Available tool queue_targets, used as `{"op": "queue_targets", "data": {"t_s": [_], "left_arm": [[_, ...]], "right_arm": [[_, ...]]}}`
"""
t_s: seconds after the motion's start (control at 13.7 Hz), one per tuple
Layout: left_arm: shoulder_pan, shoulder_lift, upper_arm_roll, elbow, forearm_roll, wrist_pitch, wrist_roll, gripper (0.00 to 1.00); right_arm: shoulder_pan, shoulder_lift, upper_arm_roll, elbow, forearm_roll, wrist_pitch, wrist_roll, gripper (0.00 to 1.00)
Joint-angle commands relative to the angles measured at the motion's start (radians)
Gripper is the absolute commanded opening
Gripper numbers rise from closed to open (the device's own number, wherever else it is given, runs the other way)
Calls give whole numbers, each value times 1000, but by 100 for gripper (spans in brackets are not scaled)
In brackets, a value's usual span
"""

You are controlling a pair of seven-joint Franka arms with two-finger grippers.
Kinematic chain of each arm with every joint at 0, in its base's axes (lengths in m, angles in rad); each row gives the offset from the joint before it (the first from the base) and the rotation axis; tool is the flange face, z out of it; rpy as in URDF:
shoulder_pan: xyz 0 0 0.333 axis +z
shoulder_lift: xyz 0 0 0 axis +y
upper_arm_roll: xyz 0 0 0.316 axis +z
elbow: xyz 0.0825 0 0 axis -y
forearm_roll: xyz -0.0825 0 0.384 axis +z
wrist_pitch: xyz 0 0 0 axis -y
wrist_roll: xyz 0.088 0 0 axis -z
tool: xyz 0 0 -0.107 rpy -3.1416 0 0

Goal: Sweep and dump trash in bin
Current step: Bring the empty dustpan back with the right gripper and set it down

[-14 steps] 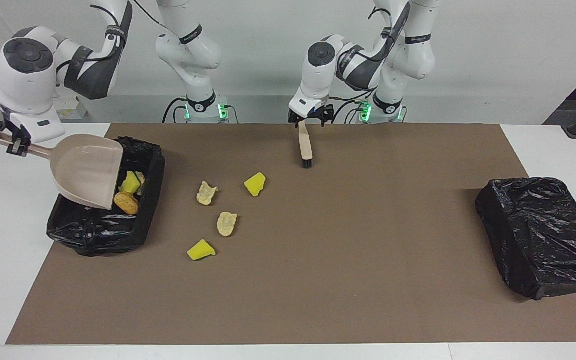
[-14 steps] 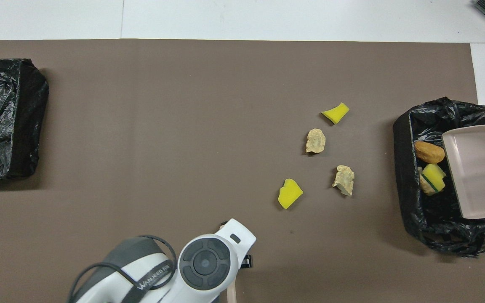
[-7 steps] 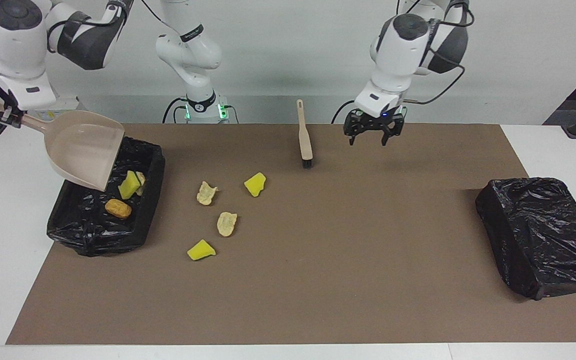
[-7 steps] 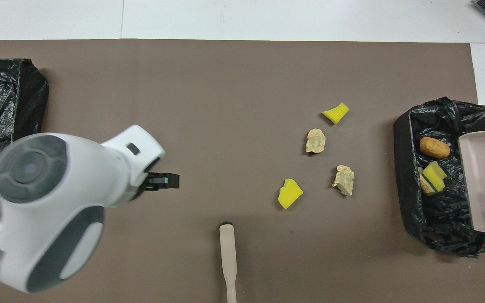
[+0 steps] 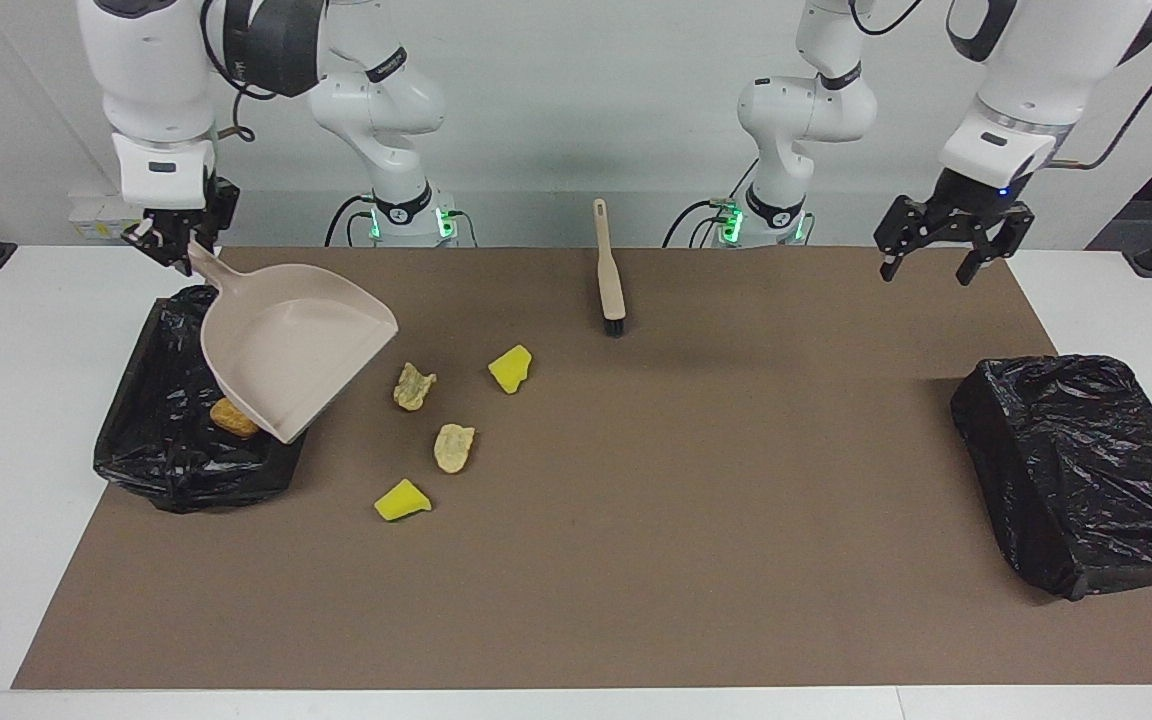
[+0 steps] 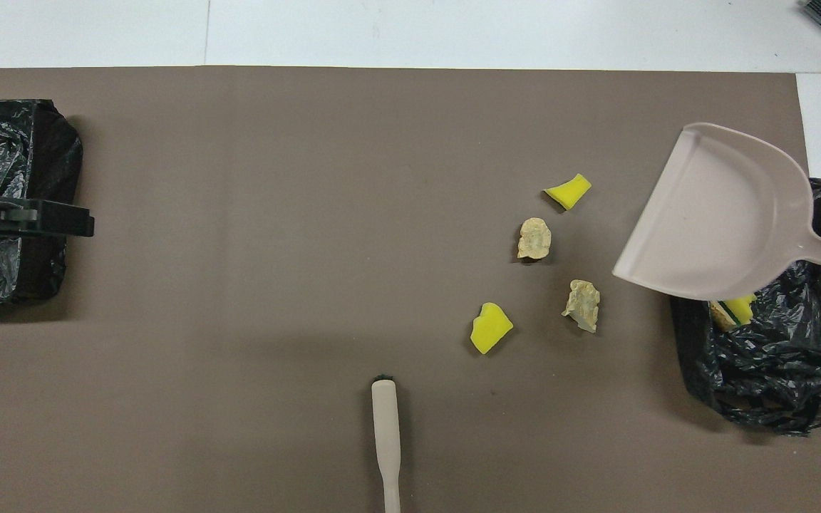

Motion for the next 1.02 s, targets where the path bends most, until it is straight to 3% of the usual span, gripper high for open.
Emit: {"op": "queue_targets", "data": {"t_s": [0.0,0.29,0.51,0.95], "left_arm": [[47,83,-12,110,2,-58,75,100],[54,59,-3,81,8,-66,282,100],[56,45,-3,77,9,-93,281,100],[68,52,-3,92,5,-104,220,100]], "right_arm": [[107,40,-1,10,76,-12,341,0],[250,121,-1,16,227,5,754,0],[373,204,-1,28,299,88,1052,0],[534,317,-1,37,409,272,1312,0]]}}
